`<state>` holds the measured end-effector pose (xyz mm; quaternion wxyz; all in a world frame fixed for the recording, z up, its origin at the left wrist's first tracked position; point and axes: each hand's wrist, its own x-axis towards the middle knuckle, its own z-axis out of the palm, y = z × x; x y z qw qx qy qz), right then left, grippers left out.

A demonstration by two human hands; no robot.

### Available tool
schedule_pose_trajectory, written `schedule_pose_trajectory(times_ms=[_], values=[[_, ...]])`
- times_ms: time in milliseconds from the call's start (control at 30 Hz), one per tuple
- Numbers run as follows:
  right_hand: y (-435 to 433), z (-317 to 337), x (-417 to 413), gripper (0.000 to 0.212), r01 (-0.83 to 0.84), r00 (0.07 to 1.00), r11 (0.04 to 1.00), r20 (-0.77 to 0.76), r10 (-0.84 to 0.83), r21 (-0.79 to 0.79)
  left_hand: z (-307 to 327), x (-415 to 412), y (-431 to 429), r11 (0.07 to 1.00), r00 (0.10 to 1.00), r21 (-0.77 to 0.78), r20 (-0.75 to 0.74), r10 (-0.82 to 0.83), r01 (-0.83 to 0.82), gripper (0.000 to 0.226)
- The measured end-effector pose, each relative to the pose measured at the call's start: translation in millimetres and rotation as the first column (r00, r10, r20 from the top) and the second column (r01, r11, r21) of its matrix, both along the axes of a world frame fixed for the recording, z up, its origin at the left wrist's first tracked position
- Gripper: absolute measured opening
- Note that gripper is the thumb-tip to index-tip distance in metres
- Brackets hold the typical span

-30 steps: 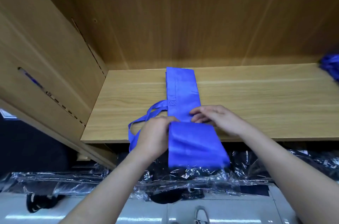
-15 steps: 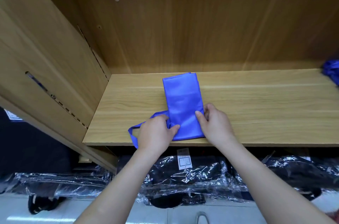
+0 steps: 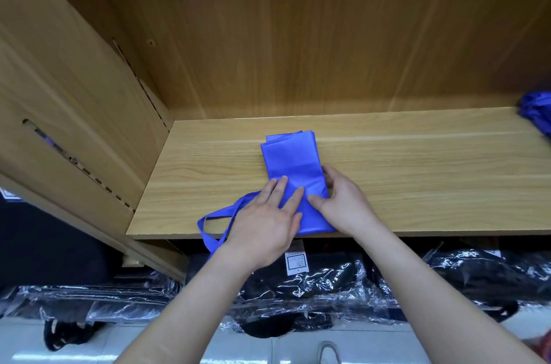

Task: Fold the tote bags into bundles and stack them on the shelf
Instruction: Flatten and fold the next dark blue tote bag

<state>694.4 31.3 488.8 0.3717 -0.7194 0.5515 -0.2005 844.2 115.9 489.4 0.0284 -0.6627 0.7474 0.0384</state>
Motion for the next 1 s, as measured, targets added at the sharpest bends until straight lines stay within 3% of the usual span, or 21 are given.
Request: schedule_pose_trajectory(times_ms=[67,133,233,300,333,433,567,767,833,900,933,967,1000], values=[[-8,4,5,0.042,0.015,1.000,0.999,-0.018,-0.015,0.049,3,0,-1,1.000,1.000,0.017,-0.002,-0.012,0.013,0.057],[-21,9,11,0.049,0.042,0.998,0.996,-0.045,-0.038,0.073,6,-1,0,0.999,1.000,0.042,-0.017,-0.021,0.022,0.057],[-40,17,19,0.082,0.076,0.991,0.993,0.100,-0.085,0.086,8,-5,11,0.994,0.998,0.093,-0.030,-0.060,0.062,0.059],[-46,20,23,0.098,0.050,0.976,0.988,0.205,-0.080,0.148,10,-7,22,0.984,0.996,0.154,-0.031,-0.086,0.090,0.072],[-49,17,24,0.095,0.032,0.976,0.987,0.209,-0.065,0.157,10,-7,26,0.978,0.995,0.181,-0.017,-0.100,0.101,0.082],[-52,10,24,0.058,0.019,0.984,0.994,0.172,-0.038,0.111,8,-4,31,0.981,0.993,0.160,0.041,-0.115,0.107,0.096],[-47,8,21,0.040,0.025,0.987,1.000,0.156,-0.024,-0.003,7,1,26,0.992,0.996,0.086,-0.024,-0.088,0.090,0.080],[-39,19,20,0.020,-0.078,0.989,0.984,0.115,0.097,-0.159,27,9,5,0.979,0.976,0.183,-0.210,-0.054,0.093,0.064],[-38,16,17,0.019,-0.075,0.983,0.987,0.157,0.098,-0.144,36,16,-3,0.981,0.913,0.192,-0.407,0.044,0.038,0.051],[-36,14,13,0.027,-0.085,0.962,0.994,0.253,0.099,-0.065,42,22,-9,0.977,0.675,0.196,-0.711,0.199,-0.082,0.028],[-34,13,11,0.028,-0.104,0.940,0.995,0.327,0.101,-0.010,42,25,-12,0.968,0.563,0.197,-0.788,0.250,-0.155,0.021],[-30,14,10,0.027,-0.127,0.906,0.990,0.413,0.093,0.055,38,27,-16,0.957,0.511,0.186,-0.814,0.277,-0.222,0.019],[-25,15,9,0.023,-0.151,0.868,0.982,0.490,0.075,0.118,35,26,-19,0.945,0.514,0.167,-0.806,0.295,-0.282,0.019]])
